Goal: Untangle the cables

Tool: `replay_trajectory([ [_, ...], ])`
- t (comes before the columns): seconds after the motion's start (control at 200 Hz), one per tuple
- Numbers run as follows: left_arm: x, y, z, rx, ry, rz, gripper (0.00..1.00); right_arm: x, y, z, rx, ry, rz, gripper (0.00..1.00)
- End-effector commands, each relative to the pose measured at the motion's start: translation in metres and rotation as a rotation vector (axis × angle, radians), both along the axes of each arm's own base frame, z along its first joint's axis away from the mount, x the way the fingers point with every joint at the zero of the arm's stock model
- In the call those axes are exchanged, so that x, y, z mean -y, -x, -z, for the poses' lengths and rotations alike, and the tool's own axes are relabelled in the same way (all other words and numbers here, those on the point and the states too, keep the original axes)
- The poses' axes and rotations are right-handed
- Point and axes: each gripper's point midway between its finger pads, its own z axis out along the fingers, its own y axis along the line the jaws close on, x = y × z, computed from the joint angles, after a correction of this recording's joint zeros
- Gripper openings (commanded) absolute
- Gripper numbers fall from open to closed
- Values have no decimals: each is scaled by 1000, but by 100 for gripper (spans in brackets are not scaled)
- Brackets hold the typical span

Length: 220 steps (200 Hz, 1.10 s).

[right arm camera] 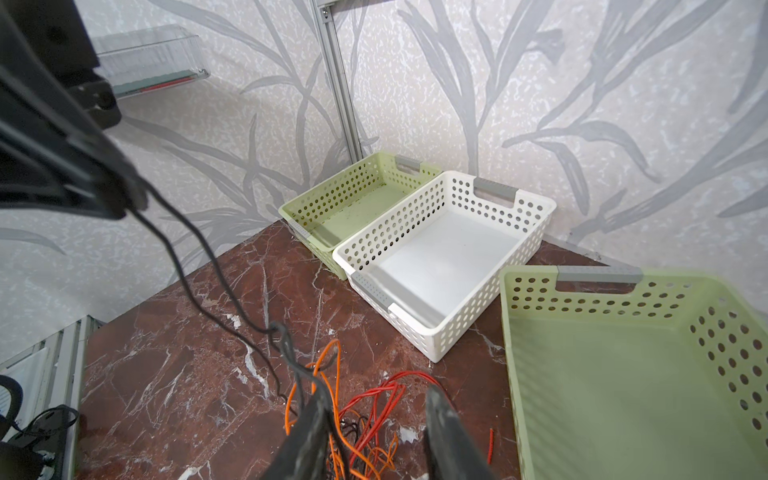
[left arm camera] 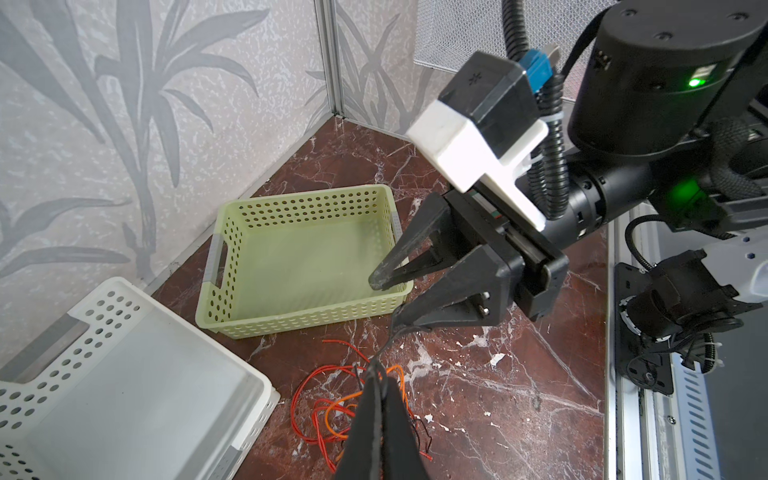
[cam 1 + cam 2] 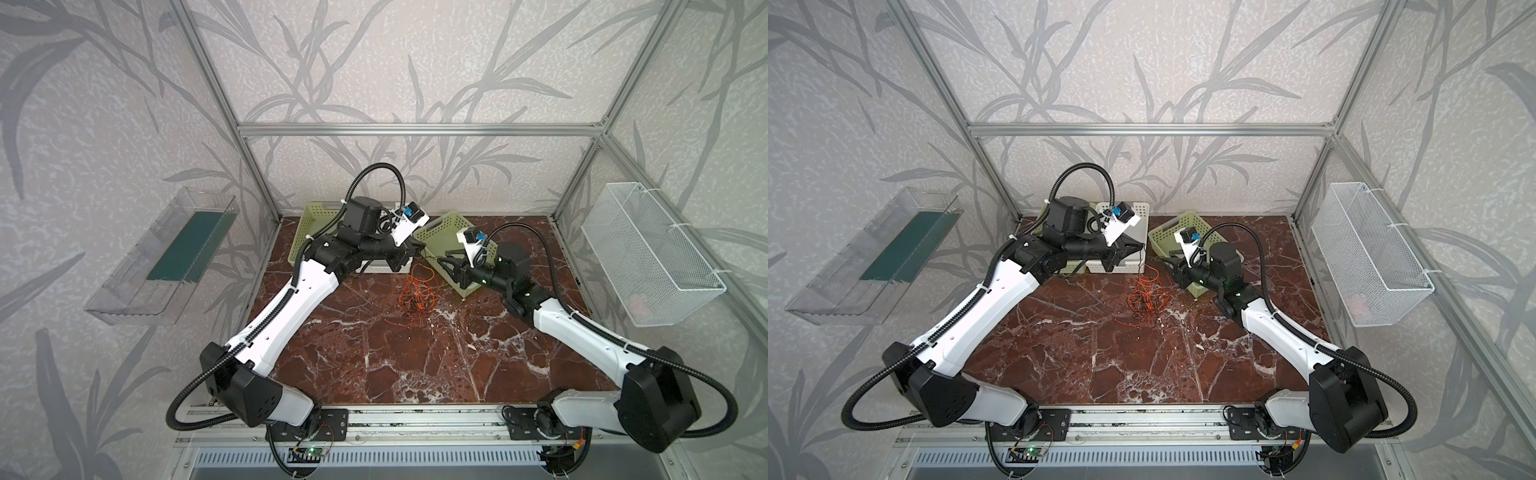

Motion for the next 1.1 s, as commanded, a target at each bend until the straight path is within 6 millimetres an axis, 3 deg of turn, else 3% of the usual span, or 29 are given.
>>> replay_trajectory([
  [0.0, 5, 10, -11, 26, 35, 40, 0, 0, -8, -8, 3, 10, 26, 39],
  [0.155, 9, 14, -13, 28, 42, 55, 0, 22, -30, 9, -53, 97, 205, 57],
  [0.285, 8, 16, -18, 37, 49, 55, 0, 54, -47, 22, -96, 197, 402, 62],
  [0.525, -1, 25, -13, 32, 34, 42, 0, 109, -66, 39, -169, 268, 628, 62],
  [0.765, -10, 33, -11, 37, 18, 22, 0, 152, -76, 52, -229, 275, 726, 62],
  [0.87, -10, 33, -9, 34, 18, 24, 0, 136, -74, 45, -196, 253, 625, 63],
  [0.99, -6, 30, -9, 31, 28, 28, 0, 85, -57, 22, -76, 142, 314, 66],
  [1.094, -4, 28, -9, 28, 33, 33, 0, 41, -24, -1, 16, 56, 33, 68],
])
